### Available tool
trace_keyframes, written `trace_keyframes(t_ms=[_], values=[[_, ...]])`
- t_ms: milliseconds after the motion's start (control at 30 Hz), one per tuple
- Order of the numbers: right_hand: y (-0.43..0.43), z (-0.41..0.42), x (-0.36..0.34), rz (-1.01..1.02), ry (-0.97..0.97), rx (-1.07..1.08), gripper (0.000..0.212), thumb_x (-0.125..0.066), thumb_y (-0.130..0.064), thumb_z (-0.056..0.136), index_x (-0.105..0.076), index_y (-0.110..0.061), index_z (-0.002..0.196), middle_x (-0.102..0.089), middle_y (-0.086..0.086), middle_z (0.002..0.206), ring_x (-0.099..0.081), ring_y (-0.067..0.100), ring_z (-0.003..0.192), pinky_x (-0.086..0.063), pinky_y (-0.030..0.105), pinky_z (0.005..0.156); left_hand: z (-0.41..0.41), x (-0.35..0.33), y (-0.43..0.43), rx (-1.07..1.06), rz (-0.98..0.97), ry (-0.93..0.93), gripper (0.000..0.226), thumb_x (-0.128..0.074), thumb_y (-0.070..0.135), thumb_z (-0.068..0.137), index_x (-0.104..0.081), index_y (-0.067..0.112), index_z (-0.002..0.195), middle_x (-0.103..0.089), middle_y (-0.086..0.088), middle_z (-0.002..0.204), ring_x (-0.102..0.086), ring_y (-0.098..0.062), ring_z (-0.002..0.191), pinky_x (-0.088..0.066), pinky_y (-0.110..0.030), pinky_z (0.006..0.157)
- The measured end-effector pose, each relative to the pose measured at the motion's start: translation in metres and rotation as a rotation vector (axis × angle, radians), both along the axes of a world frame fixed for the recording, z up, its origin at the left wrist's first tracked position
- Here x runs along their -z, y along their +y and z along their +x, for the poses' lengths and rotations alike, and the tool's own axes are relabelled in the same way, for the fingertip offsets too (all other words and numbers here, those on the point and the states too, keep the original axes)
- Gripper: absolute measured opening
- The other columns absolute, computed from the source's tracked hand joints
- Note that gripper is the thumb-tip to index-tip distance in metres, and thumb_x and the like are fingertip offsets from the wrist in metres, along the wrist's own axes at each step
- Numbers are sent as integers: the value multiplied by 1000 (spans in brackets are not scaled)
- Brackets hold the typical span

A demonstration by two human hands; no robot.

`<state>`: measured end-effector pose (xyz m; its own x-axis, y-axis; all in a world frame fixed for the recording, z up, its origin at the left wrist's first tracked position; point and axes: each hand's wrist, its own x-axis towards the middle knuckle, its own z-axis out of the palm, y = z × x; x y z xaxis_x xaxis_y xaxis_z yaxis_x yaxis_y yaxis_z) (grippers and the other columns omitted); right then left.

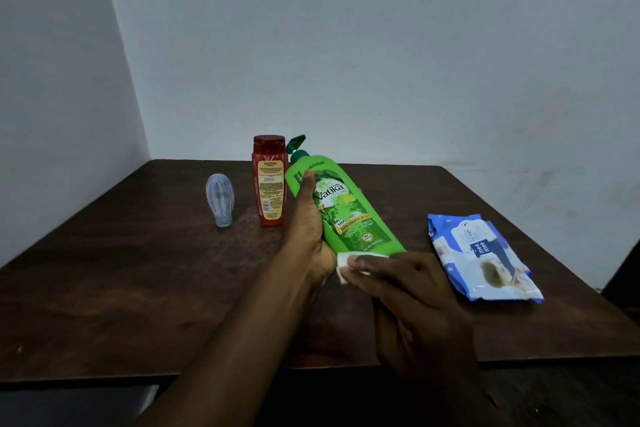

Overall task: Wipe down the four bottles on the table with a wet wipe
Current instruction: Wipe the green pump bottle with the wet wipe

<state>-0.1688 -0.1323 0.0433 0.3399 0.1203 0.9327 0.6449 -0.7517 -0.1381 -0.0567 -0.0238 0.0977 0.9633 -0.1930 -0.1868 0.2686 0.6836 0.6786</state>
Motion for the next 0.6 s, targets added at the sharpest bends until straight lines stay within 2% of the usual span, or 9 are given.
trace_keyframes(t_ms=[133,267,367,467,600], values=[[-8,3,-1,-63,56,-57,25,-69,4,83,-80,-10,100,-72,-3,111,-60,17,94,-49,21,85,0,2,3,19,4,2,57,-51,59,95,-69,7,111,-74,-16,87,-72,-26,61,-59,-37,59],[-12,2,-6,36,116,-21,27,-60,-7,88,-79,-17,104,-69,-8,110,-60,6,103,-44,13,91,-3,4,2,8,3,-35,52,-52,57,95,-69,8,94,-75,-16,77,-72,-25,58,-60,-37,50],[-21,5,-14,159,231,76,30,-62,-4,89,-77,-23,107,-70,-10,108,-62,-1,103,-40,5,91,-5,7,1,4,15,-82,51,-54,57,95,-71,9,94,-75,-17,82,-73,-26,61,-60,-37,51],[-28,7,-17,236,350,62,35,-65,5,90,-76,-23,108,-72,-9,106,-64,-3,101,-41,4,89,-7,10,0,14,13,-114,57,-51,61,93,-71,8,99,-74,-17,85,-73,-25,63,-61,-37,53],[-18,1,-13,90,213,94,33,-65,-1,82,-77,-19,107,-70,-3,105,-65,5,96,-44,7,86,-5,10,3,-1,28,-147,67,-48,67,92,-70,7,113,-74,-19,95,-73,-26,69,-60,-37,56]])
